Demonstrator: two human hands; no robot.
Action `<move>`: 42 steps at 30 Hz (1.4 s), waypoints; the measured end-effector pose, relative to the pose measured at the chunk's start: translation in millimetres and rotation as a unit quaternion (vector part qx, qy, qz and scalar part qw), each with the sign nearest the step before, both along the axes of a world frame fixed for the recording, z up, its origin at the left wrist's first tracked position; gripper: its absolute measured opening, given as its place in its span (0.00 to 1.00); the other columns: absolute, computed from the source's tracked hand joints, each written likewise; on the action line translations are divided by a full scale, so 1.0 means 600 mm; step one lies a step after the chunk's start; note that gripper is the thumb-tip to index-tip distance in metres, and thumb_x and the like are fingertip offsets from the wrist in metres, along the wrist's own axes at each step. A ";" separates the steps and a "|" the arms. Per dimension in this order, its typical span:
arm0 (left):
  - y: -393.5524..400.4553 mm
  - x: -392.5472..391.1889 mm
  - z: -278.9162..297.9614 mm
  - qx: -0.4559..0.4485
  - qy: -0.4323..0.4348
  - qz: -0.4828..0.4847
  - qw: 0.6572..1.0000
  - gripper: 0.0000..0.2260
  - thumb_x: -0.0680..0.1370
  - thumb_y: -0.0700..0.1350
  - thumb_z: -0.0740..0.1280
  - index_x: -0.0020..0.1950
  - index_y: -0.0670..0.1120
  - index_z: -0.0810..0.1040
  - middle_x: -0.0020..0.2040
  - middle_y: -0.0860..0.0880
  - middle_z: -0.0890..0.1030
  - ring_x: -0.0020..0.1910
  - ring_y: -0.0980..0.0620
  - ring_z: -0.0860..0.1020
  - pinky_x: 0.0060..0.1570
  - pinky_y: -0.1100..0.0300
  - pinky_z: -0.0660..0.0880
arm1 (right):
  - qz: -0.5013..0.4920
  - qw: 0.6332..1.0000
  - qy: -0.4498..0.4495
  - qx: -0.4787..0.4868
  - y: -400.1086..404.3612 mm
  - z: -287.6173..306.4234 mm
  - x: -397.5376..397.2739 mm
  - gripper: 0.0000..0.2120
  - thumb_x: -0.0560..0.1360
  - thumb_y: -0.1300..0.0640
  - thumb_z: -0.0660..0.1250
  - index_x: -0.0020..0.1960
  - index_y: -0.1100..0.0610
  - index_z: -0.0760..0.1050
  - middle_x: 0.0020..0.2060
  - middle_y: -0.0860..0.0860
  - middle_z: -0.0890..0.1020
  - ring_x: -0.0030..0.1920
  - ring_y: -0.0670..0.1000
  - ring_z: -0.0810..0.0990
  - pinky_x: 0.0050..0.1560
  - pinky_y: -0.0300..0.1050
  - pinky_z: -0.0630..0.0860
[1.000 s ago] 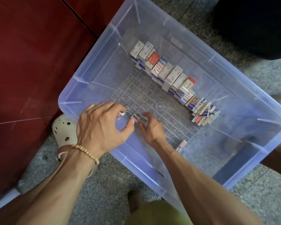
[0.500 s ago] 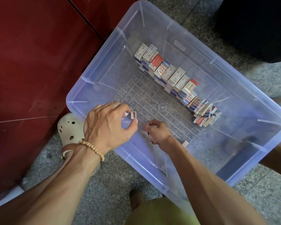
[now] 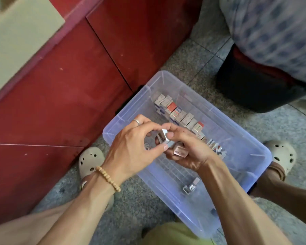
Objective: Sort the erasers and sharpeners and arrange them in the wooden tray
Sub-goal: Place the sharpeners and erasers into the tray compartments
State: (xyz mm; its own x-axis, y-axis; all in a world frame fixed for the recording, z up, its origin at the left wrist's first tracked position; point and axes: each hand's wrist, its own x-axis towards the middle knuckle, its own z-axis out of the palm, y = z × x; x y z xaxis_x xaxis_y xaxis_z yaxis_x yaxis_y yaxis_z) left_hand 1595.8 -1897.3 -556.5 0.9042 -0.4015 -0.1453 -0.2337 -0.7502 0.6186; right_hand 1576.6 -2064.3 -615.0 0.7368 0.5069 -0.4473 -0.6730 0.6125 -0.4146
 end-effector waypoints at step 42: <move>0.373 0.038 0.351 -0.110 -0.161 0.295 0.935 0.12 0.68 0.39 0.76 0.45 0.52 0.79 0.42 0.56 0.81 0.39 0.58 0.79 0.36 0.71 0.71 | -0.054 0.975 -0.091 -0.197 0.352 0.416 0.139 0.13 0.80 0.51 0.66 0.54 0.62 0.74 0.44 0.60 0.72 0.31 0.49 0.67 0.22 0.36 0.64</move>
State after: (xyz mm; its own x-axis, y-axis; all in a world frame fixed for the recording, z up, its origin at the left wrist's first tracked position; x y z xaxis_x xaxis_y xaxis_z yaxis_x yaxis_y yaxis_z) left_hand 1618.9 -1673.4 -346.0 0.9606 0.1925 0.2004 -0.0206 -0.6699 0.7421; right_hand 1659.7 -1853.0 -365.5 0.8618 0.2379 -0.4480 -0.5068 0.4441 -0.7389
